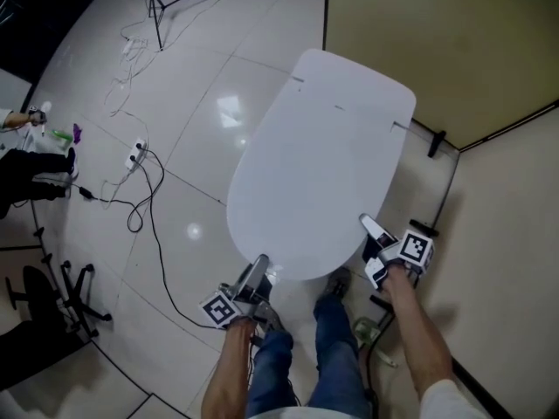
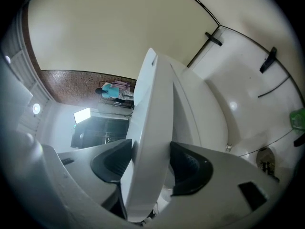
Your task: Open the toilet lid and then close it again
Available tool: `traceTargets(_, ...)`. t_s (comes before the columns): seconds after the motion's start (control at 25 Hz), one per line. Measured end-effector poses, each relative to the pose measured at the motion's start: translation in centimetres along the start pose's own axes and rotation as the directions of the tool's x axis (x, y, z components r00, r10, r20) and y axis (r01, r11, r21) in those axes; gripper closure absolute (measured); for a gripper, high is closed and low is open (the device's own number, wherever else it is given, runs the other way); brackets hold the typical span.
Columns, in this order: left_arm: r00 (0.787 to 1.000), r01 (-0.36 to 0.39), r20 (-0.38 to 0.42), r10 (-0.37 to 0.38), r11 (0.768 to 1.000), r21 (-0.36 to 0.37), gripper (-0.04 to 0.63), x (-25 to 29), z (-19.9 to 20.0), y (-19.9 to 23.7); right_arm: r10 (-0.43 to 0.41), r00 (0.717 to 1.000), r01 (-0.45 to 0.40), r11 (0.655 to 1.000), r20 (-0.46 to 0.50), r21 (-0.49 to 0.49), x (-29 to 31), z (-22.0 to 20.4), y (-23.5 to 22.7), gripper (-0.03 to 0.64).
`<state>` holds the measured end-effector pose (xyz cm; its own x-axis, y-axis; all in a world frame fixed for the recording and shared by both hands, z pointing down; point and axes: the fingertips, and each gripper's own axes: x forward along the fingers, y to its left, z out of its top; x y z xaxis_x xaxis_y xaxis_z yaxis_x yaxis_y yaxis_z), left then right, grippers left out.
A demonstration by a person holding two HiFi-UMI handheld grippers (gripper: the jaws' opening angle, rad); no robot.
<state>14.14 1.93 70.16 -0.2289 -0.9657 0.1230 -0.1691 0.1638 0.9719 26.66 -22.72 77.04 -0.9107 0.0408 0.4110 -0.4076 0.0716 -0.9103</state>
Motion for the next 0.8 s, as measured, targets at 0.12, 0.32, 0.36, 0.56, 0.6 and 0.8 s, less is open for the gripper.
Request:
traceTargets(0.12,1.0,0.003,0.007,-0.003,1.0,-0.008,0.394,0.0,0.6,-1.2,0.051,0.998,-0.051,0.999,0.04,0.004,-0.1,0.1,1.1,0.356)
traceTargets(0.32,0.995,0.099,-0.009,-0.099,0.995,0.021,0.397,1.1,2.6,-7.5,0.178,0.978,-0.172,0.983,0.11,-0.063,-1.8,0.7,6.4,0.315)
traceTargets(0.36,0.992,0.127,-0.016,-0.126,0.991,0.035,0.399,1.6,3.1,-9.3,0.181,0.975,-0.169,0.98,0.128,-0.101,-2.6,1.1,7.6,0.307)
traceTargets(0.56,0.976,0.219,-0.044,-0.216,0.971,0.092,0.419,6.0,5.9,-17.4,0.163,0.97,-0.006,0.75,0.177,-0.661,-7.7,2.0,15.2,0.306)
traceTargets(0.6,0.972,0.232,-0.044,-0.229,0.968,0.095,0.425,7.0,6.4,-18.8,0.166,0.971,0.021,0.653,0.17,-0.757,-8.4,1.7,17.2,0.307)
traceTargets(0.8,0.949,0.314,-0.071,-0.306,0.934,0.171,0.445,13.4,9.3,-26.0,0.138,0.976,0.118,0.308,0.167,-0.944,-11.5,0.5,25.0,0.307)
